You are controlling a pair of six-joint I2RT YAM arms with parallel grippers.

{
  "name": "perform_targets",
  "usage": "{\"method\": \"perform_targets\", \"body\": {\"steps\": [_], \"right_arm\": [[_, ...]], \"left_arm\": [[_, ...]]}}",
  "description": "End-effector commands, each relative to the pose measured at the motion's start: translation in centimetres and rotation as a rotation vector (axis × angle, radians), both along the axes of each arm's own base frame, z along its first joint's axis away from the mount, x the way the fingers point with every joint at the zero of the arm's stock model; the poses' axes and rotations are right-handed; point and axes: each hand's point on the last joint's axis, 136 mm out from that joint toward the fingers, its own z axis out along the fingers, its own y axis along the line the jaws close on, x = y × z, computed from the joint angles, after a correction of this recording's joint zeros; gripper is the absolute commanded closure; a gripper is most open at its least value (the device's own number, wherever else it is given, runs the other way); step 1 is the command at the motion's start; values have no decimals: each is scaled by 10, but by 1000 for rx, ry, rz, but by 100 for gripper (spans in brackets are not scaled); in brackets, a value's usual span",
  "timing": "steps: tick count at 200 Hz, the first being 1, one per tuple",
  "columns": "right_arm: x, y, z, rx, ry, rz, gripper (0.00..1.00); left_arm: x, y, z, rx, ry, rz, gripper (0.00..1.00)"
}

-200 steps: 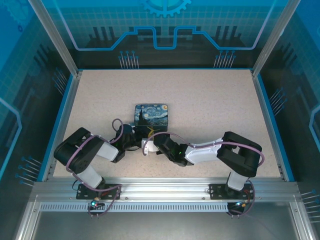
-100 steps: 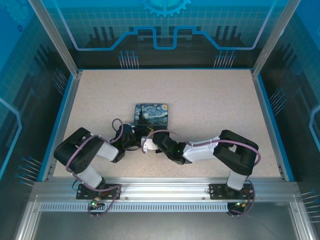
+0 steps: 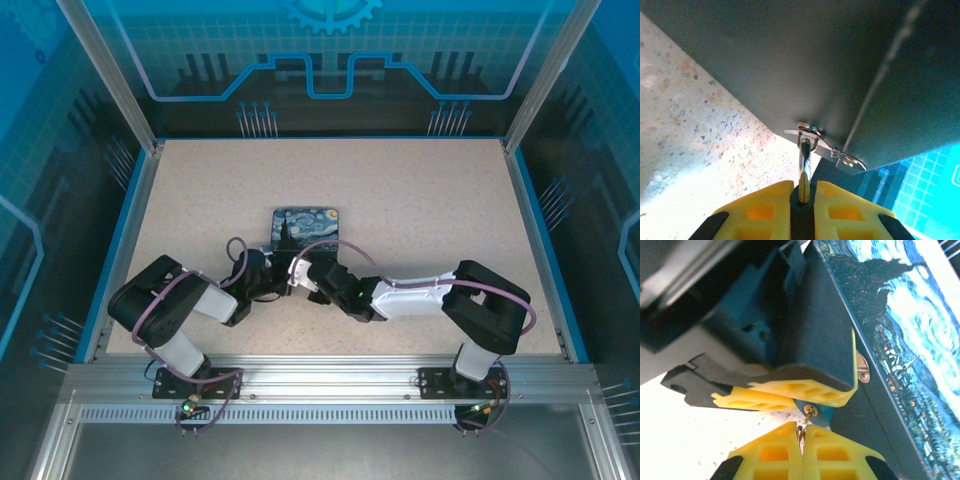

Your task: Unlock a padlock with a key

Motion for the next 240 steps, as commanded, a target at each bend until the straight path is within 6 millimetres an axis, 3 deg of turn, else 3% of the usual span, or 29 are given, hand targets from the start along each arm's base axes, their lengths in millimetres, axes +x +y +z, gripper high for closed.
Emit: {"method": "perform_targets", "body": {"steps": [1,48,101,139,240], "right_arm": [[2,-1,16,214,177,-129,100],[8,-1,25,513,463,-277,100],[19,-7,28,811,662,-411,100],[17,-3,25,900,738,-436,100],[22,-18,16,1013,802,-558,100]], "left_arm": [[13,-4,13,-22,-47,20,100],[15,-9,13,-11,-59,23,100],[16,-10,9,-5,-59,23,100],[16,-10,7,-2,-60,26,100],[15,-10,0,14,-57,35,100]]}}
